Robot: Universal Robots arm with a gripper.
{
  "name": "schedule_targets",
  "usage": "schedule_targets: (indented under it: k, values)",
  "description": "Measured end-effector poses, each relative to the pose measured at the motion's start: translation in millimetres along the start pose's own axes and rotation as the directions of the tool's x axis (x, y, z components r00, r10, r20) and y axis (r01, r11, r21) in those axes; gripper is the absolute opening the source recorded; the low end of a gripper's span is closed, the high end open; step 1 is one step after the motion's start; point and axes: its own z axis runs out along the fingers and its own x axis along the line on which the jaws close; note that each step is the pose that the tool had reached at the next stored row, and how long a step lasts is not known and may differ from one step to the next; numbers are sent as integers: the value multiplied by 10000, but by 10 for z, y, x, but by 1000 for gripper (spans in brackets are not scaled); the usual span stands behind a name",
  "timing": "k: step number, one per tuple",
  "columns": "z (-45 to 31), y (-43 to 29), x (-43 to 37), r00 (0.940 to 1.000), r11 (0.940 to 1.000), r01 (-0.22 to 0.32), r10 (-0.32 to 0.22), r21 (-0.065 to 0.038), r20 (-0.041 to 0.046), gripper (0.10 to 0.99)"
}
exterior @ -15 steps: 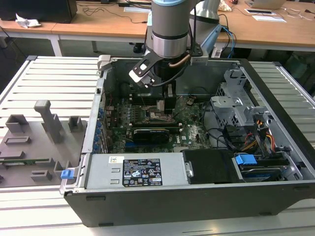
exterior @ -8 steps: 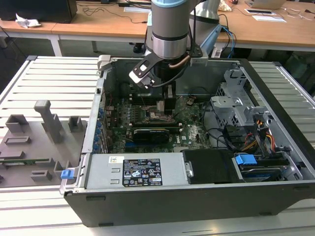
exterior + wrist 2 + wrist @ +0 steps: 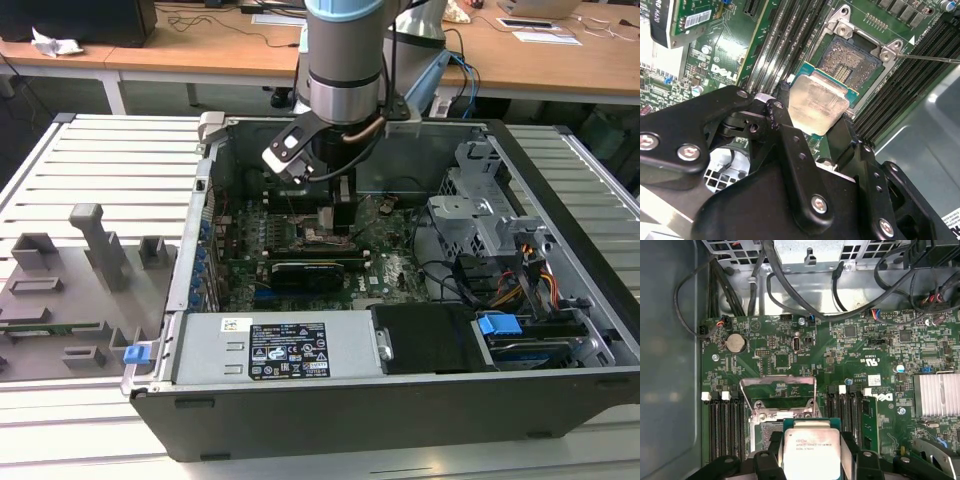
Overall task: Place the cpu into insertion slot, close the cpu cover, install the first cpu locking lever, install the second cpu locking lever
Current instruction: 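Place the cpu into insertion slot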
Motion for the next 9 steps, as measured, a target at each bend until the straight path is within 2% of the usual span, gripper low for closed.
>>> schedule_targets:
  k: [4, 9]
  values:
    - [35, -32, 28, 9998, 9998, 208, -208, 5, -66, 541]
    - [67, -86, 43, 9997, 9997, 240, -240, 7, -74, 541]
